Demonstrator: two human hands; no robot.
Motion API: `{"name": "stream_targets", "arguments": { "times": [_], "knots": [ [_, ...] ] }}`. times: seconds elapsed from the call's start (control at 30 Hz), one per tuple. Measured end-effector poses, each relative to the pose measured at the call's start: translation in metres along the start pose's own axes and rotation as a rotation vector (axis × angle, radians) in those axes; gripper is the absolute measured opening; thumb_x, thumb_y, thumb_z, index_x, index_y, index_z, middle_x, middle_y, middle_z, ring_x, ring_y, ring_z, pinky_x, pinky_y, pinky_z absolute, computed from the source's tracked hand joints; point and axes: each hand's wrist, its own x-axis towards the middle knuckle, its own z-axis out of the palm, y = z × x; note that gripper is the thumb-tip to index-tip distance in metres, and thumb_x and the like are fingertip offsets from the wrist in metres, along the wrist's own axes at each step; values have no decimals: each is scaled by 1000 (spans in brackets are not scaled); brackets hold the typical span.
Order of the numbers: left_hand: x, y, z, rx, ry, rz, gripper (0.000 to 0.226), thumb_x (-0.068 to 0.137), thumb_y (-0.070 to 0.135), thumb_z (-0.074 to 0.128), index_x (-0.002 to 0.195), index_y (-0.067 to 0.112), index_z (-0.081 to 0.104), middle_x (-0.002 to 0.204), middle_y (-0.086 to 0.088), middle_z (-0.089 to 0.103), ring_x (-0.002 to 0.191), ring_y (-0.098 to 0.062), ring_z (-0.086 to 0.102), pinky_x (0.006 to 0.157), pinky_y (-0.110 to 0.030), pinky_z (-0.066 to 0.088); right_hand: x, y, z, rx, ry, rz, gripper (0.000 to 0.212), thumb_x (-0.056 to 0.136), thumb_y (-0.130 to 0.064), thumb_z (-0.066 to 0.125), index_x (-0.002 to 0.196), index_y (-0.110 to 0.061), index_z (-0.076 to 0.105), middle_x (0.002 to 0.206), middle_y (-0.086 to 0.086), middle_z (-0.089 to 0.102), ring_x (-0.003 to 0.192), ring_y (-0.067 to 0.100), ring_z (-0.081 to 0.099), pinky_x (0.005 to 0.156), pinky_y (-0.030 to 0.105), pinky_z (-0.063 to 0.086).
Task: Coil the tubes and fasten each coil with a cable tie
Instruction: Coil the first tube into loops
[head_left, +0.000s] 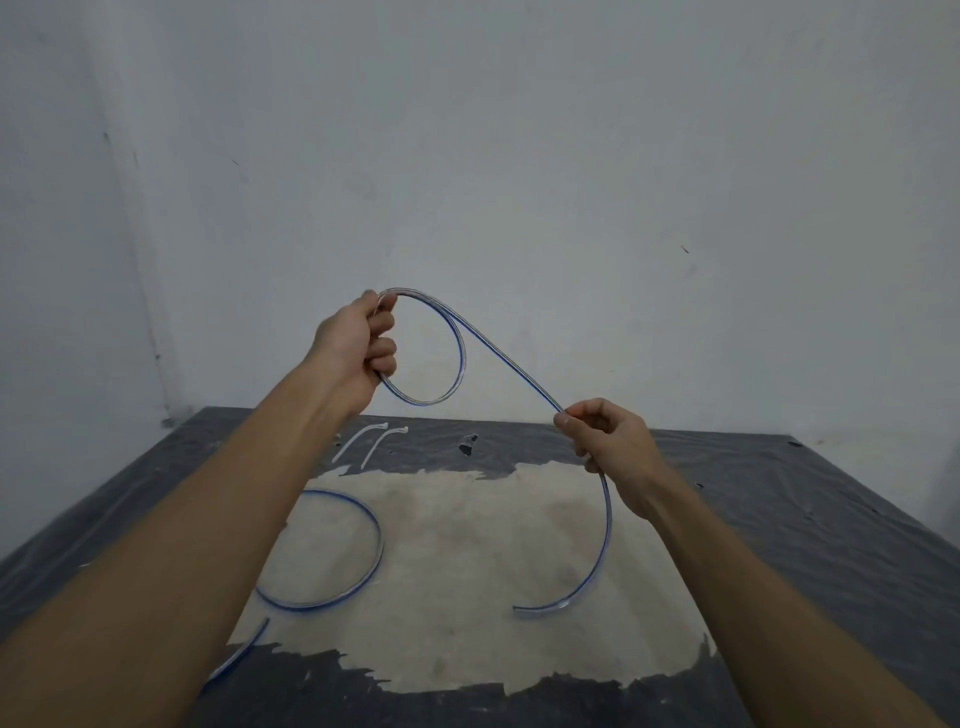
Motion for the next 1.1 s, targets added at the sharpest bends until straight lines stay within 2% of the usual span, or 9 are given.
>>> {"name": "stream_targets", "arguments": {
  "times": [0.1,0.33,0.5,0.6,0.7,0.77,0.87,1.0,1.1],
  "knots": [
    [-3,-6,14,29,17,47,29,104,32,35,85,22,54,52,12,39,40,-7,20,38,-18,20,0,4,10,-109,24,-7,17,87,-22,76,86,-5,73,73,9,68,50,11,56,43,26,40],
    [-8,-39,49,227,-14,57,23,105,33,34,93,19,48,61,7,40,42,-7,23,40,-20,26,-16,-2,57,-416,-277,28,15,89,-23,74,82,-10,72,76,6,75,46,12,65,41,23,49],
    [-10,-51,54,178,7,13,20,105,30,33,95,19,46,62,5,39,41,-7,24,42,-21,27,-32,-19,67,-309,-500,106,25,88,-18,76,106,-10,61,87,15,75,60,23,72,52,30,58],
    [-12,-63,50,202,-3,-24,17,104,29,34,95,19,45,66,4,44,45,-8,27,44,-22,29,-42,-28,69,-273,-681,45,13,96,-18,64,102,-10,72,86,9,69,66,15,67,60,30,59],
    [-17,-75,47,309,-62,-70,19,104,29,37,92,18,47,71,3,50,47,-8,33,45,-22,34,-47,-32,66,-33,-856,98,33,87,-3,47,106,-10,73,90,8,62,77,17,58,63,31,54],
    [-18,-77,43,318,-77,-97,19,104,30,38,94,16,48,72,2,52,48,-8,34,45,-22,35,-48,-31,61,33,-902,71,34,84,3,48,108,-9,69,88,5,59,77,16,56,66,34,55],
    [-15,-77,40,289,-59,-130,21,103,30,41,93,14,50,75,-1,56,51,-11,38,49,-25,37,-49,-28,58,35,-765,-39,10,97,-13,62,102,-13,70,85,6,65,68,17,56,62,33,52],
    [-22,-85,40,343,-111,-186,31,103,31,42,85,12,59,71,-2,66,60,-17,56,64,-33,49,-44,-28,61,175,-420,-78,18,94,-24,67,95,-9,77,74,12,72,42,15,46,45,24,41],
    [-24,-89,38,297,-209,-222,37,103,32,38,90,9,63,76,-3,70,67,-18,63,74,-38,54,-43,-27,65,268,-285,-72,20,92,-23,70,96,-6,79,66,13,70,37,16,40,41,22,34]
  ]
}}
